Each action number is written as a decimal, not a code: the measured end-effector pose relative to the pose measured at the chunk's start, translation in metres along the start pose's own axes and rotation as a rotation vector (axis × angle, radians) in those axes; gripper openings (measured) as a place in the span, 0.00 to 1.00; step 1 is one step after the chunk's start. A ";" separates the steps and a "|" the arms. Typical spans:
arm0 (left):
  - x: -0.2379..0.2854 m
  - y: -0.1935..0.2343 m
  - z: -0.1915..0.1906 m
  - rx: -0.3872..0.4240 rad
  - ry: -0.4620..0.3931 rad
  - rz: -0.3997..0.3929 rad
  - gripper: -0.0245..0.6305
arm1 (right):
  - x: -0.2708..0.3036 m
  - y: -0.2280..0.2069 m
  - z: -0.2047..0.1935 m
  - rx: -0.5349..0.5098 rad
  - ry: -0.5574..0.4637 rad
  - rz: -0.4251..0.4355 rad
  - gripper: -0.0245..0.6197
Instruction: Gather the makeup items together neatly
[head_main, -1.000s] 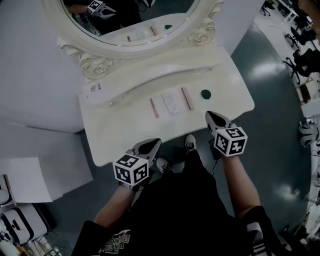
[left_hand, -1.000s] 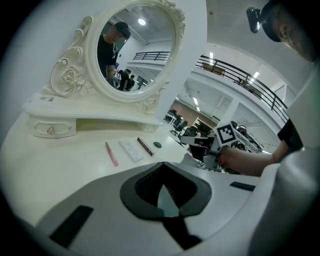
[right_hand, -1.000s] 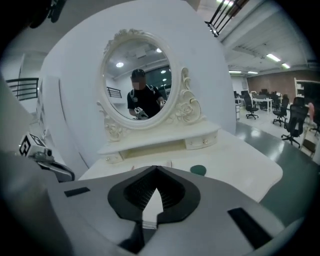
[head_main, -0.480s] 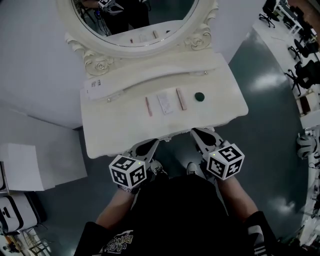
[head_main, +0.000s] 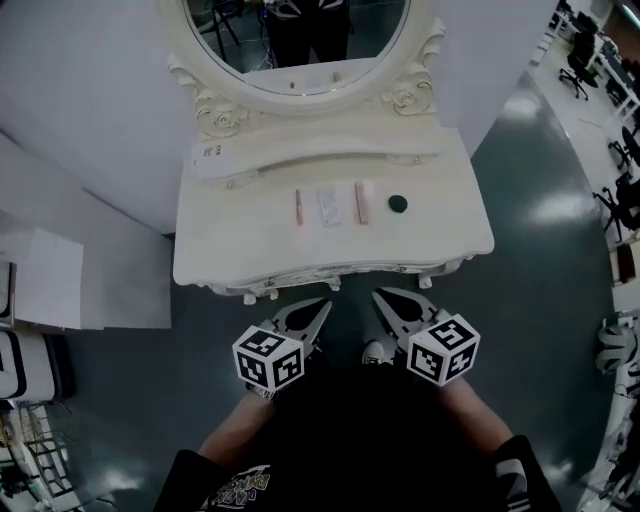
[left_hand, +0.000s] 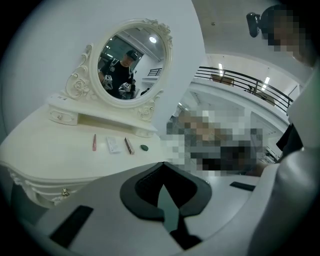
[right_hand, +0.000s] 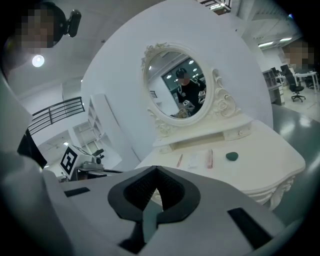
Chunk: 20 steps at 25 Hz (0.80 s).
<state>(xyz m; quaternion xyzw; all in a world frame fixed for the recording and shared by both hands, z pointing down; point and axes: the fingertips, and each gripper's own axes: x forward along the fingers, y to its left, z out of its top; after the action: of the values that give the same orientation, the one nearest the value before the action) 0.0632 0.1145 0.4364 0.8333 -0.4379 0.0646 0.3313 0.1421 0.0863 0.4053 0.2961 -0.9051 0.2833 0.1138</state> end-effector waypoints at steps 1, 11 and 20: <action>-0.001 -0.005 -0.004 -0.005 -0.004 0.007 0.05 | -0.003 0.002 -0.004 0.000 0.011 0.016 0.08; 0.001 -0.037 -0.028 -0.002 -0.026 0.054 0.05 | -0.023 0.004 -0.024 -0.026 0.067 0.099 0.08; 0.011 -0.042 -0.029 0.029 0.000 0.055 0.05 | -0.027 -0.003 -0.032 -0.006 0.081 0.111 0.08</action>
<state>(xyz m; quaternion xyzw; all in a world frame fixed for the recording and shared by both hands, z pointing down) 0.1078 0.1410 0.4430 0.8255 -0.4598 0.0800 0.3174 0.1664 0.1156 0.4220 0.2335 -0.9155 0.2984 0.1354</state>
